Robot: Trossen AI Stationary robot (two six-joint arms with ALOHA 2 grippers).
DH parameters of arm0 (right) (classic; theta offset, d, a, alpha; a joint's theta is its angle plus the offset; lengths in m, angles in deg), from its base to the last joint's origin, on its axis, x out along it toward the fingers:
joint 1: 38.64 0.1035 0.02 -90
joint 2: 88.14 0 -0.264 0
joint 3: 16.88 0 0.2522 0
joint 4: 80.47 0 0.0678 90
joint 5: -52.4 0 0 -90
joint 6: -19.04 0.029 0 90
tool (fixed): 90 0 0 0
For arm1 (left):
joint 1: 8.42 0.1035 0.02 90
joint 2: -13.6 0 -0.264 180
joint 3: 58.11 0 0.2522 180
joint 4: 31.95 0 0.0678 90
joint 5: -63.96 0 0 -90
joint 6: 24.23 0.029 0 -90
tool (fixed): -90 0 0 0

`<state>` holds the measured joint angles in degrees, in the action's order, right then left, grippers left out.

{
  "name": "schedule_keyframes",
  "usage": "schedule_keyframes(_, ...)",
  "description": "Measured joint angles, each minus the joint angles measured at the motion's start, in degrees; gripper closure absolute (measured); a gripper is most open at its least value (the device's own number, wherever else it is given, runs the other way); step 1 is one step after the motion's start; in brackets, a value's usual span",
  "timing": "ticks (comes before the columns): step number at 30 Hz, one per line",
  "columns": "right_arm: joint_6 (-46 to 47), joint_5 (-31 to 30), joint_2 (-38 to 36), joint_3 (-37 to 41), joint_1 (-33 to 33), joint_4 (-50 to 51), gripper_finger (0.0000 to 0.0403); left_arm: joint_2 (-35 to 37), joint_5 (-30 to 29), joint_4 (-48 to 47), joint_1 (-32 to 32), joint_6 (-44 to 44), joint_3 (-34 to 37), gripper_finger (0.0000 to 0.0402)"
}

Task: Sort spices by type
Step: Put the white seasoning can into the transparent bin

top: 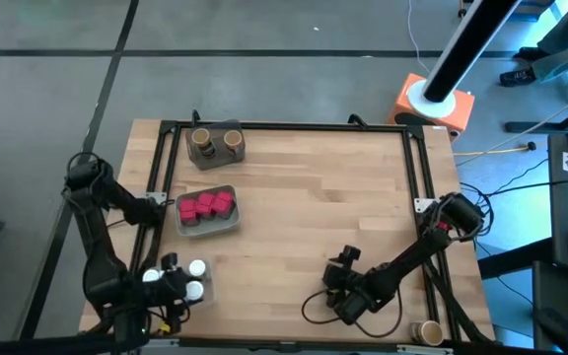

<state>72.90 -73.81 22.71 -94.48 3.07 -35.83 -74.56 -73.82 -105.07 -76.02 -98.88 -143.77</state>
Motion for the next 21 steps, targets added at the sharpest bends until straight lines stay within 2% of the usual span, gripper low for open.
schedule_keyframes(4, -0.1, 0.2, 0.0, 0.0, -0.5, -0.3, 0.0109, 0.0, -2.7, 2.1, -1.1, -3.2, 3.8, 0.0209)
schedule_keyframes(11, -0.3, 0.7, 0.0, 0.0, -0.6, -0.9, 0.0109, 0.0, -3.9, 13.0, -1.3, -2.5, 10.6, 0.0206)
schedule_keyframes(21, -0.3, 0.8, -0.1, 0.0, -0.6, -2.1, 0.0109, -0.2, -3.8, 19.5, -1.3, -3.2, 17.6, 0.02)
